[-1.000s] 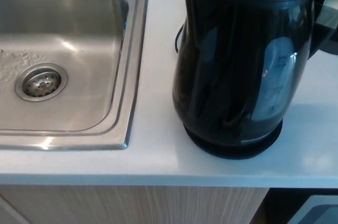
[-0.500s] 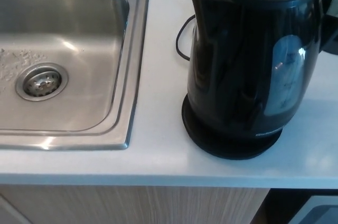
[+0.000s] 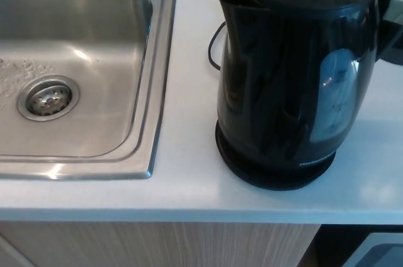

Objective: Pick up a kettle using the right hand on left side of the counter and then walk right towards the kettl base and turn on the kettle

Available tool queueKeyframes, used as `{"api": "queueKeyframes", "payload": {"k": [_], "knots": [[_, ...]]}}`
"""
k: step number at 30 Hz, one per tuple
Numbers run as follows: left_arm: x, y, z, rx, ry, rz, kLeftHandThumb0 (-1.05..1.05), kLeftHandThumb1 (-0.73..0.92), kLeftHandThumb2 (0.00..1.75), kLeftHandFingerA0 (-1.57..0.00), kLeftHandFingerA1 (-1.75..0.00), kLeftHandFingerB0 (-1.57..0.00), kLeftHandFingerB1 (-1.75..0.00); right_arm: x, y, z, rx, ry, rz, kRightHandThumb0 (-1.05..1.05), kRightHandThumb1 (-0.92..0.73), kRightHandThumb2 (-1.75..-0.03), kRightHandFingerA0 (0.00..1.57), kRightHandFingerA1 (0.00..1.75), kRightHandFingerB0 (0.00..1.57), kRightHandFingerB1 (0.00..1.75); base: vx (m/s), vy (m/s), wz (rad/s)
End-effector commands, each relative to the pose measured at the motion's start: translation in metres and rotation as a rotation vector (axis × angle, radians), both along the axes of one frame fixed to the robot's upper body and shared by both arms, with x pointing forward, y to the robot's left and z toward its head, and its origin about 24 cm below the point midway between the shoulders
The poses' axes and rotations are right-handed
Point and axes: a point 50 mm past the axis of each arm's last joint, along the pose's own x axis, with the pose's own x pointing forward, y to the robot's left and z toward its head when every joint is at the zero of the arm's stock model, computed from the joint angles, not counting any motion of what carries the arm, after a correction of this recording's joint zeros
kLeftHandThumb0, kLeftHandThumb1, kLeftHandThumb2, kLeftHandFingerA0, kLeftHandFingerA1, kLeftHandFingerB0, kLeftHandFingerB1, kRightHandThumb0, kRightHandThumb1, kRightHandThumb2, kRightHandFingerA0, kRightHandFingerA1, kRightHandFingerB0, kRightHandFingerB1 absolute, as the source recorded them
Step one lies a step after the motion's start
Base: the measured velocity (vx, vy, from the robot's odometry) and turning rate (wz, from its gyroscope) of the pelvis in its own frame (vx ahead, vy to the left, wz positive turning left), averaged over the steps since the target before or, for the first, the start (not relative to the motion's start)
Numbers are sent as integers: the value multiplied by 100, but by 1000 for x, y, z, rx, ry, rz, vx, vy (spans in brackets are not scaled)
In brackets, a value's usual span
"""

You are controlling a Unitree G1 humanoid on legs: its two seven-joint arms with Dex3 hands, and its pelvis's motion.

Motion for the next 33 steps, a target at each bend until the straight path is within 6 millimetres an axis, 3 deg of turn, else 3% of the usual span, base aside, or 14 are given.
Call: {"api": "queueKeyframes", "payload": {"k": [1, 2, 4, 6, 15, 27, 33], "knots": [[-1, 9, 7, 37, -41, 20, 17, 70, 88, -97, -86, -90, -82, 0, -6, -10, 11, 1, -36, -7, -44, -144, 109, 175, 83, 166, 0, 0, 0], [-2, 10, 6, 20, -48, 27, 13, 64, 94, -101, -85, -93, -82, 1, -7, -14, 13, 12, -53, -17, -41, -140, 109, 175, 88, 161, 0, 0, 0], [-2, 10, 6, 17, -50, 28, 13, 64, 94, -101, -85, -93, -82, 1, -8, -14, 14, 12, -55, -17, -41, -140, 109, 175, 88, 161, 0, 0, 0], [0, 10, 7, 33, -36, 22, 11, 68, 88, -96, -84, -90, -80, 4, -17, -31, 7, 52, -96, -16, -45, -140, 107, 175, 83, 168, 0, 0, 0], [4, 9, 8, 44, -44, 8, 14, 65, 94, -95, -82, -90, -78, 7, -20, -43, 1, 75, -138, -21, -48, -133, 109, 175, 86, 167, 0, 0, 0], [10, 9, 9, 41, -64, 15, 14, 65, 96, -97, -86, -91, -82, 10, -20, -41, -50, 42, -149, -22, -39, -143, 108, 175, 87, 166, 0, 0, 0], [14, 10, 10, 49, -65, 5, 13, 66, 92, -95, -84, -90, -79, 3, -9, -35, -184, -34, -99, -18, -39, -143, 105, 175, 86, 161, 0, 0, 0]]}}
